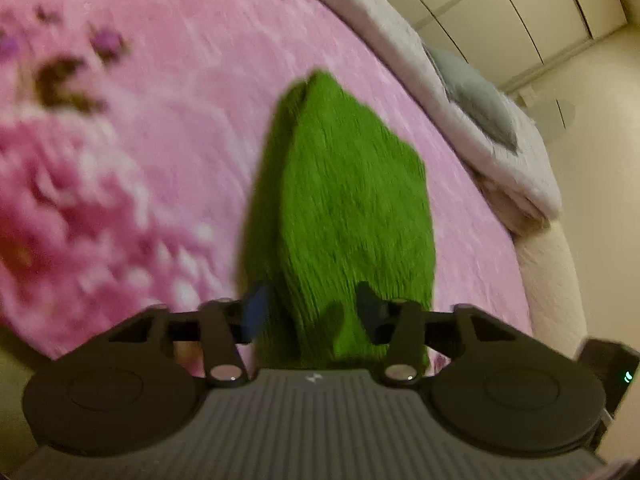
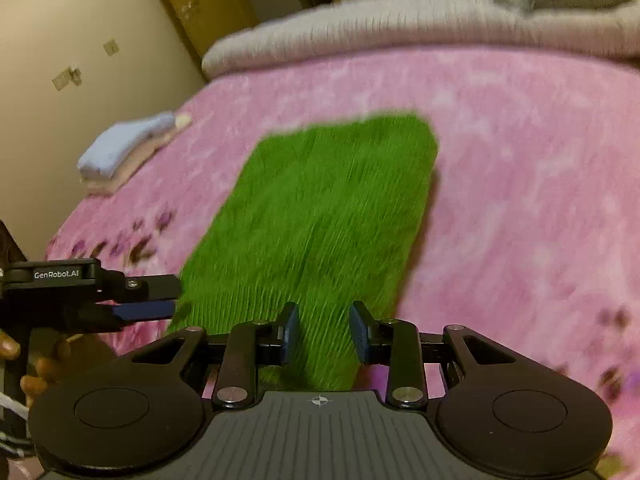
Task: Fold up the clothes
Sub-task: 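Lay the folded vest flat and open both grippers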
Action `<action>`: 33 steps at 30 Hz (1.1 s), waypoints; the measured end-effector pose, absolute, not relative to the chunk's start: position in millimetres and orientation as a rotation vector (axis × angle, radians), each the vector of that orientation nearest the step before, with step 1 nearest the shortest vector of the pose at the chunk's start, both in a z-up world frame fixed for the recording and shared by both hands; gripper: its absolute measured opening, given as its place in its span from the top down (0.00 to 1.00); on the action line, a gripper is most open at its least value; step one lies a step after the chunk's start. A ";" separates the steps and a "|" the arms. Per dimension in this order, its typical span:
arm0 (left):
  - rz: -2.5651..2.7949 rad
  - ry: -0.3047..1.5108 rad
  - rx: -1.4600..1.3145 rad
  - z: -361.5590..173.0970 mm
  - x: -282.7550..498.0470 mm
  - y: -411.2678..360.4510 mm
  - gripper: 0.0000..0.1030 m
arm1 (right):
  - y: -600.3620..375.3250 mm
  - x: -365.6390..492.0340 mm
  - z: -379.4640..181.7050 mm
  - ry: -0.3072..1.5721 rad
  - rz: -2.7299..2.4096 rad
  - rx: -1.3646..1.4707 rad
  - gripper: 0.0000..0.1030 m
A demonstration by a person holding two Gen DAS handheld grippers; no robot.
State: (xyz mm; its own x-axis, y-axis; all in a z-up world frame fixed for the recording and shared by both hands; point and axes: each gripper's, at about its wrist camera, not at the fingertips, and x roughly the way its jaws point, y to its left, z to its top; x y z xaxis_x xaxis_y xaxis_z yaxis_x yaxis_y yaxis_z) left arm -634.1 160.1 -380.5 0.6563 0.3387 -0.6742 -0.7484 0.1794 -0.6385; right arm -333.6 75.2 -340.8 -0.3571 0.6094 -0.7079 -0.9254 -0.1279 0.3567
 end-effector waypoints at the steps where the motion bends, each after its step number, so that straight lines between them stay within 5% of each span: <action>1: 0.823 0.459 -1.124 -382.8 -630.8 158.4 0.92 | 75.3 -337.7 -347.0 0.940 1.715 -0.489 0.68; 11: 0.914 0.555 -0.769 -321.0 -611.3 147.9 0.92 | 77.3 -318.9 -306.5 0.813 1.698 -0.389 0.68; 22: 0.931 0.686 -0.700 -359.3 -566.5 177.6 0.92 | 113.2 -355.8 -363.7 0.796 1.642 -0.529 0.68; 33: 0.902 0.710 -0.644 -332.5 -569.0 139.6 0.92 | 64.5 -333.2 -325.3 0.868 1.655 -0.453 0.68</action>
State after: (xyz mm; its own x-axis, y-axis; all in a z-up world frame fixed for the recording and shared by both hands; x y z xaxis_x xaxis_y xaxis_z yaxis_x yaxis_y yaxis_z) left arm -569.0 139.6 -332.5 0.4311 0.4662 -0.7726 -0.8606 0.4697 -0.1968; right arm -333.2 64.5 -325.3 -0.2707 0.6645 -0.6965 -0.9508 -0.0713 0.3015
